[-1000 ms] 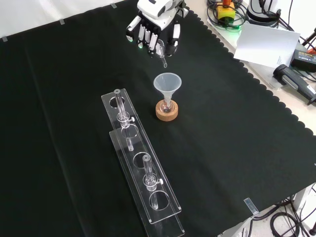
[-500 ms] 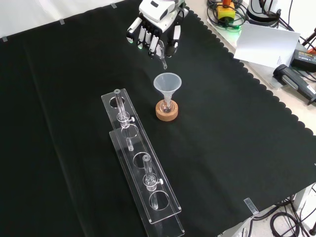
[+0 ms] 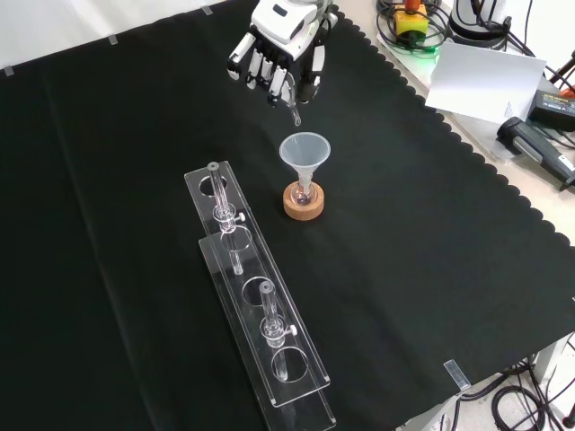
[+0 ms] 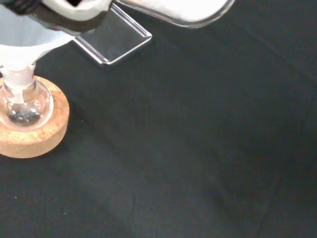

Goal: Pour all the NaCl from the weighing funnel into the round-bottom flask.

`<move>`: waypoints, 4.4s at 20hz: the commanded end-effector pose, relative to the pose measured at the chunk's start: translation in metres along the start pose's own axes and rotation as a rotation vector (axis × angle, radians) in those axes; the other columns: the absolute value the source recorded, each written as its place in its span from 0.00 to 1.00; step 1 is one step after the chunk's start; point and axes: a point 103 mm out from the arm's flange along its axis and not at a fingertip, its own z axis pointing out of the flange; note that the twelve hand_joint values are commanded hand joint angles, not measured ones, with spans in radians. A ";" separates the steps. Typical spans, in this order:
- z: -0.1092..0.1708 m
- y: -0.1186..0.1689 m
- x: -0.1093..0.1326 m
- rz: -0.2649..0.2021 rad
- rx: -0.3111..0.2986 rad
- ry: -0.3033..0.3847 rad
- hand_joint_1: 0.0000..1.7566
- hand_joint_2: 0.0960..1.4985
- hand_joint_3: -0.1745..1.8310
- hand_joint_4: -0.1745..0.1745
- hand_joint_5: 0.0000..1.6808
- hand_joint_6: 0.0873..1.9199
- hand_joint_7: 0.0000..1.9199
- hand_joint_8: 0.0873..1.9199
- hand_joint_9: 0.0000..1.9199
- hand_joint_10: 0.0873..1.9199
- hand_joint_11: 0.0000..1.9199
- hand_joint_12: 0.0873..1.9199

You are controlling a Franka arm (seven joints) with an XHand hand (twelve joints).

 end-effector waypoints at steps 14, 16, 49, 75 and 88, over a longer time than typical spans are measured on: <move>-0.008 0.010 -0.012 -0.112 0.001 -0.122 0.62 0.51 0.26 1.00 0.77 0.24 0.83 0.00 0.65 0.02 0.00 0.82; -0.007 0.010 -0.018 -0.110 0.009 -0.138 0.62 0.51 0.26 1.00 0.77 0.24 0.83 0.00 0.65 0.02 0.00 0.82; -0.050 0.026 0.029 -0.143 0.114 -0.478 0.62 0.48 0.29 1.00 0.77 0.25 0.85 0.00 0.66 0.01 0.00 0.81; -0.049 0.016 0.003 -0.245 0.166 -0.586 0.62 0.48 0.30 1.00 0.76 0.26 0.85 0.00 0.67 0.01 0.00 0.81; -0.069 0.018 0.007 -0.274 0.104 -0.642 0.63 0.46 0.33 1.00 0.77 0.26 0.87 0.00 0.67 0.01 0.00 0.80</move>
